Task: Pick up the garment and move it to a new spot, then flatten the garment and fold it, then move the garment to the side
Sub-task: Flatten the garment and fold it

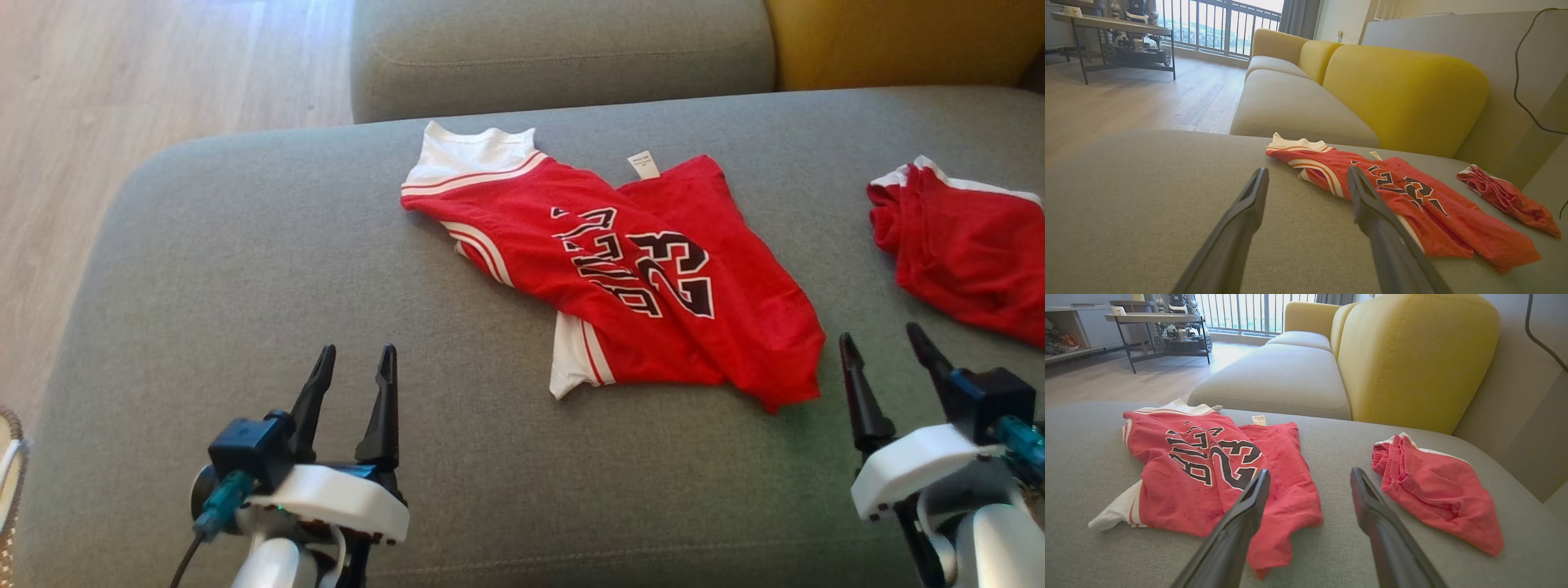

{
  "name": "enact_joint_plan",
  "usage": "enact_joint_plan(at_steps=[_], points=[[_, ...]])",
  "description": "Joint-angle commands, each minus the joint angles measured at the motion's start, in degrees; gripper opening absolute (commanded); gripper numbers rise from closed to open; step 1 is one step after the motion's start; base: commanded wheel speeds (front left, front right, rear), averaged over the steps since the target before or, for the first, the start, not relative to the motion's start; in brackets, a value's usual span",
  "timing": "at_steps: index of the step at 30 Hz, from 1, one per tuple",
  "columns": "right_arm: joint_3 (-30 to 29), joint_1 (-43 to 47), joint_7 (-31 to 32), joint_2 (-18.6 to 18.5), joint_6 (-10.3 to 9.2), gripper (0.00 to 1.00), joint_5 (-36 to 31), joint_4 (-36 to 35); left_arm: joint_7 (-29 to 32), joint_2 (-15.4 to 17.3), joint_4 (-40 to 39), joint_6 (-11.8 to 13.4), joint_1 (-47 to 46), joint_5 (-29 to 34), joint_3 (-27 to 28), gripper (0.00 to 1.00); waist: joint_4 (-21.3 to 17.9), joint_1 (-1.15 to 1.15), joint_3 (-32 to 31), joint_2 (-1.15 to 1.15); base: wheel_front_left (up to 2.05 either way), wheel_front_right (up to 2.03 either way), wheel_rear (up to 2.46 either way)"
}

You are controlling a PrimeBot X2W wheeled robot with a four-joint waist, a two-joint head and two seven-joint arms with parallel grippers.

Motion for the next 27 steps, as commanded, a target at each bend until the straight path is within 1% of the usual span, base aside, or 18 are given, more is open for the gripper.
enact_joint_plan(at_steps=[1, 5, 6, 9, 13, 14, 17, 22, 27], points=[[2.1, -1.8, -0.6, -0.3, -0.03, 1.0, 0.8, -2.3, -0.3, 0.1, -2.1, 0.4, -2.3, -0.6, 1.3, 1.0, -0.5, 0.0, 0.2, 0.0, 0.0, 0.0, 0.0], [2.8, -2.5, -0.8, -0.3, -0.03, 1.0, 1.3, -2.6, -0.3, 0.1, -1.6, 0.1, -2.9, -0.6, -0.5, 1.0, -1.4, 0.0, 0.6, 0.0, 0.0, 0.0, 0.0], [2.8, -2.7, -0.9, -0.3, -0.03, 1.0, 1.5, -2.8, -0.3, 0.1, -1.1, -0.3, -3.2, -0.4, -1.7, 1.0, -1.7, 0.0, 0.7, 0.0, 0.0, 0.0, 0.0], [3.5, -3.4, -0.9, -0.3, -0.03, 1.0, 2.0, -3.6, -0.3, 0.1, 2.3, -2.1, -5.0, 1.3, -6.9, 1.0, -3.2, 0.0, 1.2, 0.0, 0.0, 0.0, 0.0], [4.4, -4.4, -0.7, -0.3, -0.03, 1.0, 2.6, -5.1, 0.0, 0.1, 9.4, -2.4, -9.0, 3.0, -13.4, 1.0, -5.6, 0.0, 2.7, 0.0, 0.0, 0.0, 0.0], [4.5, -4.5, -0.7, -0.3, -0.03, 1.0, 2.8, -5.5, 0.2, 0.1, 11.4, -2.2, -10.3, 3.3, -14.9, 1.0, -6.1, 0.0, 3.1, 0.0, 0.0, 0.0, 0.0], [4.7, -5.0, -0.5, -0.3, -0.03, 1.0, 3.1, -6.2, 1.1, 0.1, 17.3, -0.7, -14.2, 3.8, -18.2, 1.0, -7.9, 0.0, 4.3, 0.0, 0.0, 0.0, 0.0], [4.4, -5.3, -0.5, -0.3, -0.03, 1.0, 3.6, -6.6, 1.6, 0.1, 25.4, 2.1, -19.5, 2.7, -22.1, 1.0, -10.1, 0.0, 5.8, 0.0, 0.0, 0.0, 0.0], [4.7, -5.7, -0.8, -0.3, -0.03, 1.0, 4.0, -6.4, 1.0, 0.1, 30.8, 3.8, -23.1, 0.6, -24.8, 1.0, -11.4, 0.0, 6.9, 0.0, 0.0, 0.0, 0.0]])
